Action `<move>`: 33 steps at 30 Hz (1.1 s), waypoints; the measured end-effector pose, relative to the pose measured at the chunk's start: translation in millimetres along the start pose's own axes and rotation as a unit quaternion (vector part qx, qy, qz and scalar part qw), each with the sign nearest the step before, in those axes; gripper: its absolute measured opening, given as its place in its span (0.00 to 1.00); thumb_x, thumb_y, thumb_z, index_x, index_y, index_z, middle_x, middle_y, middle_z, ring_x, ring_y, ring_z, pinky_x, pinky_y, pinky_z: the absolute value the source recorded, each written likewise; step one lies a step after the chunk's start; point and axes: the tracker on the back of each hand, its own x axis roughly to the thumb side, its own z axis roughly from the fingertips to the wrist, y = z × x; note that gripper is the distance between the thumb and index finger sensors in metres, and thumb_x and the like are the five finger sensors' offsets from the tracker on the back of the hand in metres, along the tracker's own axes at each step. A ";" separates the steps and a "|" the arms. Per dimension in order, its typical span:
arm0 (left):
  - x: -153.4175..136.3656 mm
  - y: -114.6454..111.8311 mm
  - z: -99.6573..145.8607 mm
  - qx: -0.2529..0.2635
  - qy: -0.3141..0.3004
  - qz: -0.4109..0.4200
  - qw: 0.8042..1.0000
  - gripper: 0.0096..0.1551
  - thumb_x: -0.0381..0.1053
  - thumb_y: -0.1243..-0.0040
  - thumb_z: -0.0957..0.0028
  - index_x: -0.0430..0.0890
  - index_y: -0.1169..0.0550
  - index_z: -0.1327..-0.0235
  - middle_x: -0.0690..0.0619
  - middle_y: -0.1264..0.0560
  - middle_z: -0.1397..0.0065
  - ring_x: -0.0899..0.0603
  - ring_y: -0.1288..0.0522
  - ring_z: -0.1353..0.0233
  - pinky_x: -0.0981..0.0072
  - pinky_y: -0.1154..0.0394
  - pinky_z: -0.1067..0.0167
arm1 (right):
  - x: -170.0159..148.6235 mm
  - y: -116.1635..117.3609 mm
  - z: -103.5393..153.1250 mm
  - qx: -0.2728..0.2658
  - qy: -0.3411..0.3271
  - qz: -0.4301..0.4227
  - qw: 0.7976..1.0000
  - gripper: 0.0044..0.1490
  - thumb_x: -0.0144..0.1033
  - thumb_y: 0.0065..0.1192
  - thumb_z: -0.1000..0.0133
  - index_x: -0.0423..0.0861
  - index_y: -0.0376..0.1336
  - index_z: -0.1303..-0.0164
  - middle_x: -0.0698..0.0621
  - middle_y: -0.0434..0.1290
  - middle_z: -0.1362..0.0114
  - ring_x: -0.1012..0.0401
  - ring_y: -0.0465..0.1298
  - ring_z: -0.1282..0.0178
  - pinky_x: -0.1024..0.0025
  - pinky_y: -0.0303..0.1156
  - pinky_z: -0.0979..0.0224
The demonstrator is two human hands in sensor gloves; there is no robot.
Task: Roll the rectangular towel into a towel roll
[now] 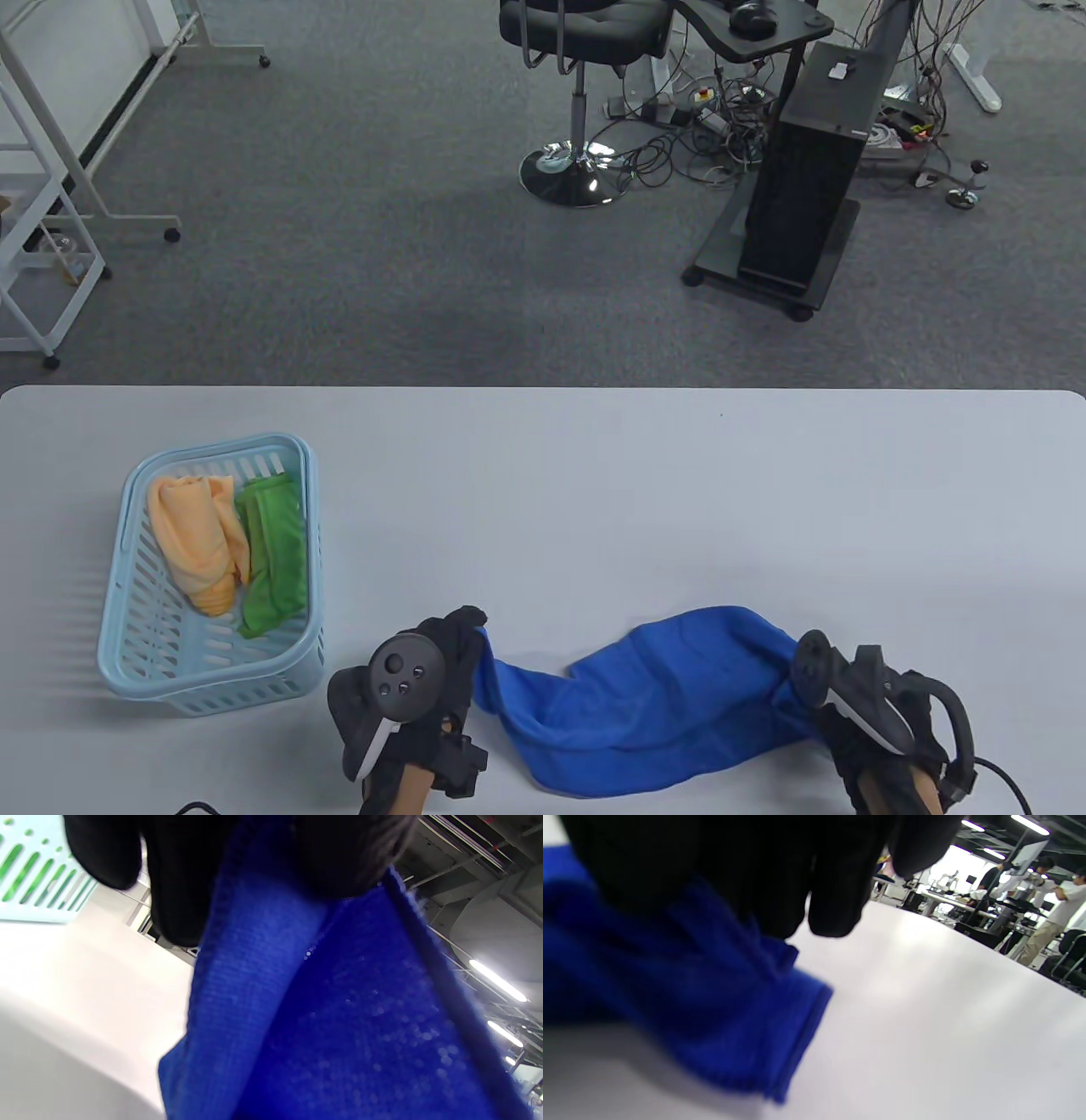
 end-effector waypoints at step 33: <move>3.0 201.3 -44.1 0.021 0.189 -0.108 0.976 0.25 0.51 0.34 0.54 0.48 0.14 0.44 0.46 0.13 0.55 0.36 0.17 0.43 0.33 0.31 0.37 | -56.4 -95.1 -16.9 -0.069 0.077 -0.005 0.995 0.29 0.38 0.69 0.63 0.49 0.73 0.49 0.50 0.79 0.51 0.53 0.81 0.47 0.43 0.65 0.28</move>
